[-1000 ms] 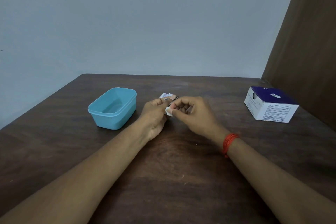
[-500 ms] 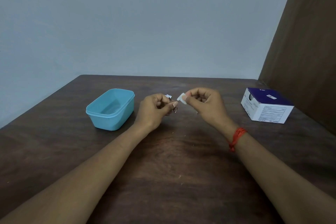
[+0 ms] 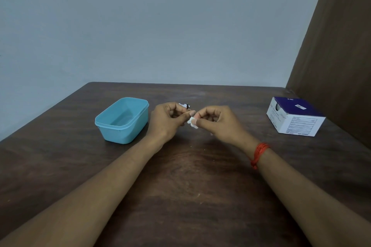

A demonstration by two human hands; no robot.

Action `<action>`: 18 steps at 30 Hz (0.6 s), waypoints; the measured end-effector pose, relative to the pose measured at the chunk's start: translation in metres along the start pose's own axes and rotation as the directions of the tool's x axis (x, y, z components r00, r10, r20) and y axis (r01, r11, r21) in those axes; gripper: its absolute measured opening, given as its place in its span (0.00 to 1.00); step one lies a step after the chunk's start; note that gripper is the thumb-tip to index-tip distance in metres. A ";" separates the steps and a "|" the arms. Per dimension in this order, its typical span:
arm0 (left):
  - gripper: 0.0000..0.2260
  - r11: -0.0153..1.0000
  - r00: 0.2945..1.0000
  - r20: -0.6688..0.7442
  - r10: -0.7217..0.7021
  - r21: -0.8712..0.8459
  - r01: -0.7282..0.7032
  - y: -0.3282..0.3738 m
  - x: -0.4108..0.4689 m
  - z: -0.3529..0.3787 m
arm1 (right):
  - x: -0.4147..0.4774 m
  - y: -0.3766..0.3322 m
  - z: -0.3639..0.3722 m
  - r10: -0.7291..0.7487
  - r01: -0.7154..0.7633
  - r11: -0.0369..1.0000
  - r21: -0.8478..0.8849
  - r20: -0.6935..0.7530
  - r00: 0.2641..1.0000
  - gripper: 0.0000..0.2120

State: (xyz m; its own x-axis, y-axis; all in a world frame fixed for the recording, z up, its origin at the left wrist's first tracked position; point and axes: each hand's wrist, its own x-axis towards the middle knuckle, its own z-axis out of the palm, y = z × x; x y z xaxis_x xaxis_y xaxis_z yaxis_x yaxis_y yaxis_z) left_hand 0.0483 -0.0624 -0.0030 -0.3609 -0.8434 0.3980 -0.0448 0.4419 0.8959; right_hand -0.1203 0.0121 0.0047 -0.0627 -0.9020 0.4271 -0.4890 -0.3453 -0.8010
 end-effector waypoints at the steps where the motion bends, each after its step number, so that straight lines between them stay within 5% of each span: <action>1: 0.06 1.000 1.000 -0.003 -0.002 0.004 0.002 0.000 0.000 0.000 | -0.001 -0.001 0.001 0.001 -0.001 1.000 0.000 0.014 1.000 0.05; 12: 0.11 0.969 0.982 0.049 -0.180 -0.163 0.186 0.001 -0.003 0.001 | -0.003 -0.004 0.008 -0.036 0.029 0.980 -0.198 -0.031 0.999 0.07; 18: 0.07 0.957 0.975 0.047 -0.215 -0.190 0.220 0.003 -0.005 0.003 | -0.005 -0.011 0.003 -0.057 0.083 0.977 -0.196 0.135 0.989 0.05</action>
State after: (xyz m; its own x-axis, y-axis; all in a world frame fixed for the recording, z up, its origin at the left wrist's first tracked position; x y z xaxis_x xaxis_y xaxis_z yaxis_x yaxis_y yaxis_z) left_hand 0.0467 -0.0557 -0.0025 -0.3864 -0.9033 0.1863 0.0550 0.1791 0.9823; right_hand -0.1120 0.0195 0.0097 0.0833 -0.9075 0.4117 -0.6537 -0.3616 -0.6648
